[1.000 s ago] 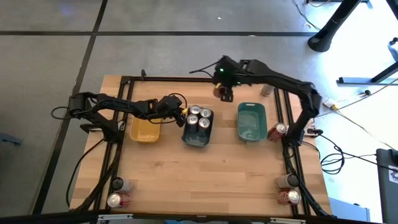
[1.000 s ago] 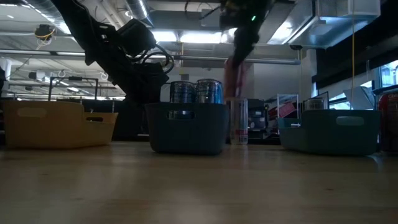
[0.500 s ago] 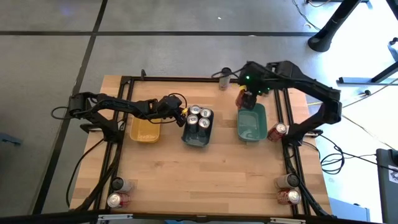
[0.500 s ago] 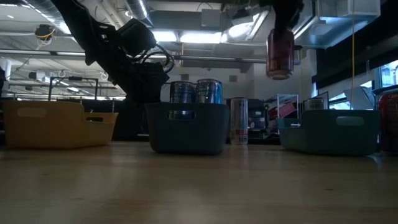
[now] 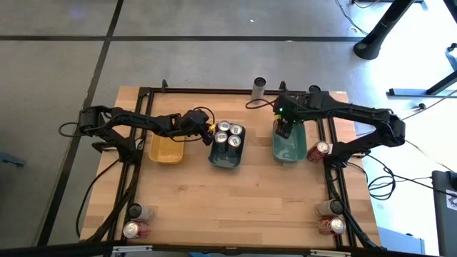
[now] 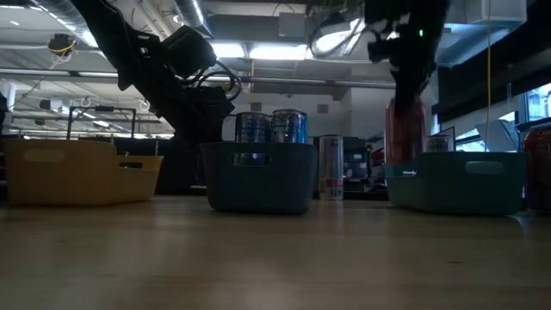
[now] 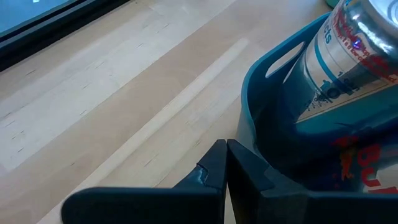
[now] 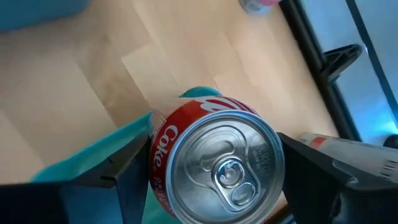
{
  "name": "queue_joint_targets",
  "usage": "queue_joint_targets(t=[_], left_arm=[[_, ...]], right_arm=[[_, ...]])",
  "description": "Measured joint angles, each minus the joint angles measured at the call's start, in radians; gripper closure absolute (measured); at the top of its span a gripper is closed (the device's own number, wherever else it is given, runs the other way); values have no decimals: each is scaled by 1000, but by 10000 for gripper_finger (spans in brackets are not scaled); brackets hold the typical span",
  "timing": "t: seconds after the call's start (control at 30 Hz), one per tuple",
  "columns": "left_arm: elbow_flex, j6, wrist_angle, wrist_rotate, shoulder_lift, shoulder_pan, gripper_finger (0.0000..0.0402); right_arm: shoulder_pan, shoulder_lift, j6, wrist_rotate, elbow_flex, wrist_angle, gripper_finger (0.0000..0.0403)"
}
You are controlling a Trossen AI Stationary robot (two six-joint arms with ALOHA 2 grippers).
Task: Sort soda cans
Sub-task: Put the red soda can into green bin
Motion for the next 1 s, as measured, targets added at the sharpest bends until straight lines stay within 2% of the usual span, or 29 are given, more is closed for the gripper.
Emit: queue_joint_targets(t=[0.23,0.53,0.8,1.0], left_arm=[[0,0,0,0,0,0,400],[0,-5,0,0,0,0,400],[0,-7,0,0,0,0,400],[0,-7,0,0,0,0,400]], right_arm=[[0,1,4,2,-159,148,125],[0,1,-7,19,-256,301,111],[0,1,-37,32,-257,283,49],[0,1,-37,29,-158,139,39]])
